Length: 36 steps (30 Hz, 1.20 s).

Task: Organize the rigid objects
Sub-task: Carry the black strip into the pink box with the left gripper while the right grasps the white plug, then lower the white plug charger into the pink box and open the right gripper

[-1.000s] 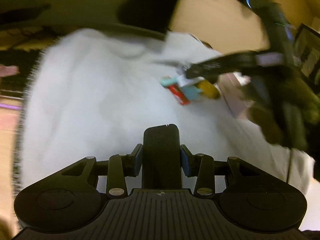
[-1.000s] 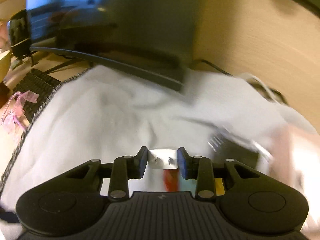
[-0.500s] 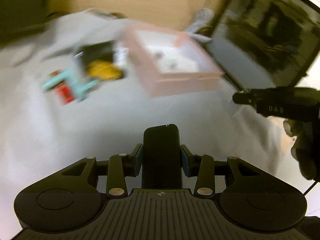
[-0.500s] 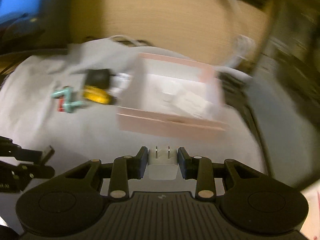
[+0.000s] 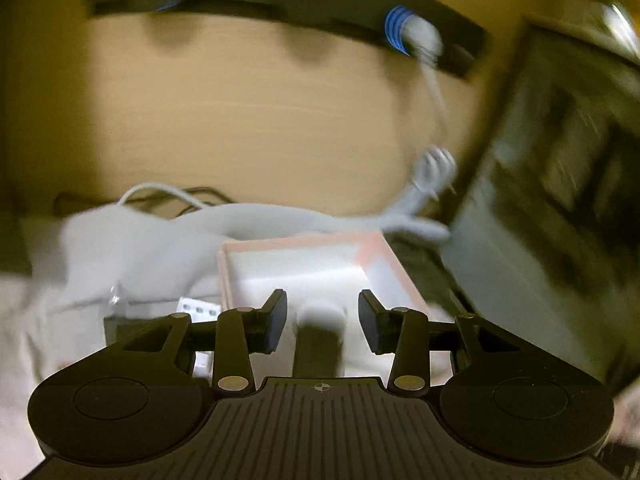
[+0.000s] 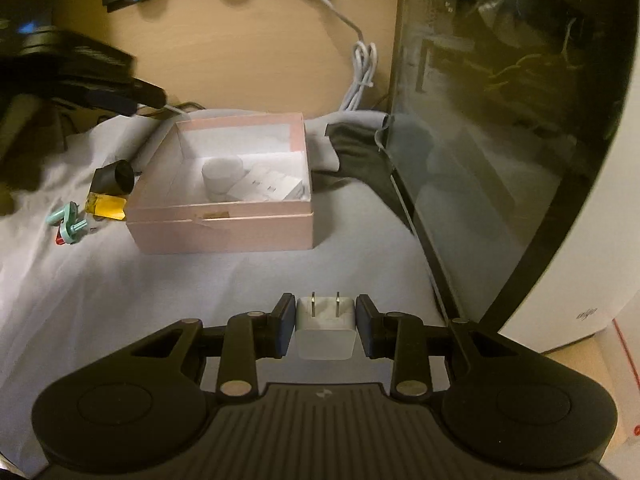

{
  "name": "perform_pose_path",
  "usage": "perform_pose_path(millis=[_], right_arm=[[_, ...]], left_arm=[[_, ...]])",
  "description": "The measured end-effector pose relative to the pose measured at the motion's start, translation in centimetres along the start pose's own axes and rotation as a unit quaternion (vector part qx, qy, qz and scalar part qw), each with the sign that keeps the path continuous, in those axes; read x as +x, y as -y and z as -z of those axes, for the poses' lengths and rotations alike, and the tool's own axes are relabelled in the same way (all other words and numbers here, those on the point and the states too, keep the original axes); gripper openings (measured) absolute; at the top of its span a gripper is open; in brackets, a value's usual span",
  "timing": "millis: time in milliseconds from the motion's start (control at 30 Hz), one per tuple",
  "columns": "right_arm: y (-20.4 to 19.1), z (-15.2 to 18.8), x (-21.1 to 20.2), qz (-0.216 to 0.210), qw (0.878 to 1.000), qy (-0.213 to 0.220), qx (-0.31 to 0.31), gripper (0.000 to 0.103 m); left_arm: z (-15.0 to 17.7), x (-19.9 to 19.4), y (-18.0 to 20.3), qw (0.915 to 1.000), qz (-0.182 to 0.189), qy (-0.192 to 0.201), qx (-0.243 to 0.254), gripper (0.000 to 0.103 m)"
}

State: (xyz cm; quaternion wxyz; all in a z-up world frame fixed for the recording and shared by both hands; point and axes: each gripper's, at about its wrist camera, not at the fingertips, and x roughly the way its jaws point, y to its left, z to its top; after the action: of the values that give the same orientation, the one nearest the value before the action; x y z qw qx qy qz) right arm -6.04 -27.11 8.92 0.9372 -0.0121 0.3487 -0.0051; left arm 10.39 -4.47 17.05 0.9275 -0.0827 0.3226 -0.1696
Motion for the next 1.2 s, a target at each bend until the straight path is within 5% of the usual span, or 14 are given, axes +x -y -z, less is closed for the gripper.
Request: perform_pose_path(millis=[133, 300, 433, 533, 633, 667, 800, 1000, 1200], right_arm=[[1.5, 0.4, 0.4, -0.004, 1.000, -0.010, 0.001, 0.032], [1.9, -1.5, 1.5, -0.036, 0.999, -0.010, -0.001, 0.032], [0.2, -7.8, 1.7, -0.090, 0.994, 0.058, -0.011, 0.032], [-1.3, -13.9, 2.6, -0.092, 0.987, 0.129, -0.017, 0.034], [-3.0, -18.2, 4.3, -0.074, 0.988, 0.134, -0.019, 0.075], [-3.6, -18.6, 4.5, -0.075, 0.988, 0.134, -0.020, 0.078], [-6.3, -16.7, 4.7, -0.096, 0.988, 0.112, -0.052, 0.080], [-9.5, -9.6, 5.2, -0.073, 0.992, 0.053, -0.091, 0.081], [-9.7, -3.7, 4.1, -0.036, 0.997, -0.014, -0.070, 0.081]], left_arm=[[1.8, -2.5, -2.9, 0.9974, -0.027, 0.029, -0.061, 0.044], [7.9, -6.5, -6.2, 0.9935, -0.091, -0.017, -0.067, 0.044], [12.2, -8.5, -8.1, 0.9867, -0.126, -0.049, -0.091, 0.043], [14.1, -9.6, -8.6, 0.9832, -0.142, -0.060, -0.098, 0.043], [14.9, -10.4, -9.3, 0.9806, -0.162, -0.074, -0.081, 0.043], [15.1, -10.7, -9.6, 0.9801, -0.168, -0.077, -0.073, 0.043], [15.3, -11.4, -11.2, 0.9797, -0.171, -0.074, -0.074, 0.044], [12.9, -10.6, -13.2, 0.9864, -0.141, -0.042, -0.074, 0.043], [8.3, -6.8, -14.0, 0.9962, -0.086, -0.011, -0.008, 0.044]])
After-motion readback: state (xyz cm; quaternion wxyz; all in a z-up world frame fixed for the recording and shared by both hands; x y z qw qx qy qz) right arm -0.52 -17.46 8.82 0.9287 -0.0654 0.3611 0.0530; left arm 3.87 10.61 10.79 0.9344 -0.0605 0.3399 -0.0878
